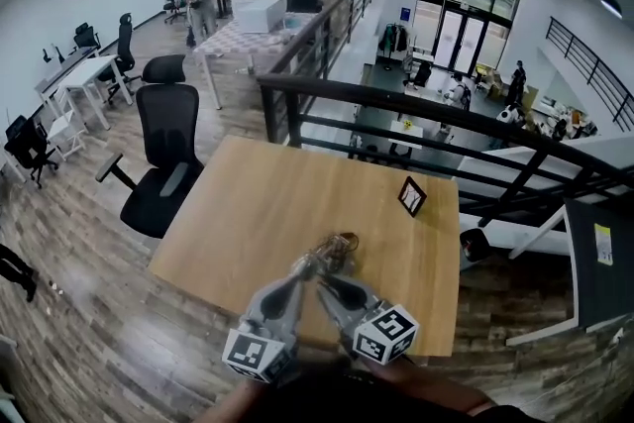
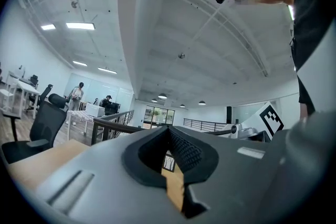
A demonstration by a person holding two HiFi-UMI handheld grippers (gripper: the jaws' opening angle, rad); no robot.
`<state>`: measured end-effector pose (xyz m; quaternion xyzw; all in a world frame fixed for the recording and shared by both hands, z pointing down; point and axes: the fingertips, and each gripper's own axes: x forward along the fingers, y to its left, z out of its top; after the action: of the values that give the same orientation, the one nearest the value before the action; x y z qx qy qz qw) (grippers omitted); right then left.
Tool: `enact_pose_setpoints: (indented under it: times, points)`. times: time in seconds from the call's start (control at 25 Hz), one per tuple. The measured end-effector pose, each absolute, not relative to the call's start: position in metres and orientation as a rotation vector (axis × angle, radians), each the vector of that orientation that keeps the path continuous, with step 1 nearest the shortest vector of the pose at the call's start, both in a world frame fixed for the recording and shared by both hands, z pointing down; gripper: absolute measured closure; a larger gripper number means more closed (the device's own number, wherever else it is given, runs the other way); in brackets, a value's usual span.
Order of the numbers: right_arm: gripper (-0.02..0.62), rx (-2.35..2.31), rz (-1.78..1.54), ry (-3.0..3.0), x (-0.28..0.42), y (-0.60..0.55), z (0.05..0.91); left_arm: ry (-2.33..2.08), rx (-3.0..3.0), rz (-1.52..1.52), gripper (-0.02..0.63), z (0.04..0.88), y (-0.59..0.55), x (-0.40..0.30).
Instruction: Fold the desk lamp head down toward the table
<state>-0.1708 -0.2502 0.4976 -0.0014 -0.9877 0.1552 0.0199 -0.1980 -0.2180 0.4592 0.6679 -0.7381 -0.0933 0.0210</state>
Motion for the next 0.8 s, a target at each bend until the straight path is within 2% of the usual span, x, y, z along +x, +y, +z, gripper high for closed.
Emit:
enact_pose_setpoints:
  times: [0.24, 0.8]
  points:
    - [0.500, 0.170, 0.463, -3.040, -0.182, -0.257, 0.505, -2.170, 2.165, -0.285, 0.604, 0.457, -0.233, -0.219]
    - [0.366, 0.611, 0.541, -2.878, -0.214, -0.260, 0.535, -1.775, 2.448, -0.280, 0.604, 0.447, -0.252, -0.238]
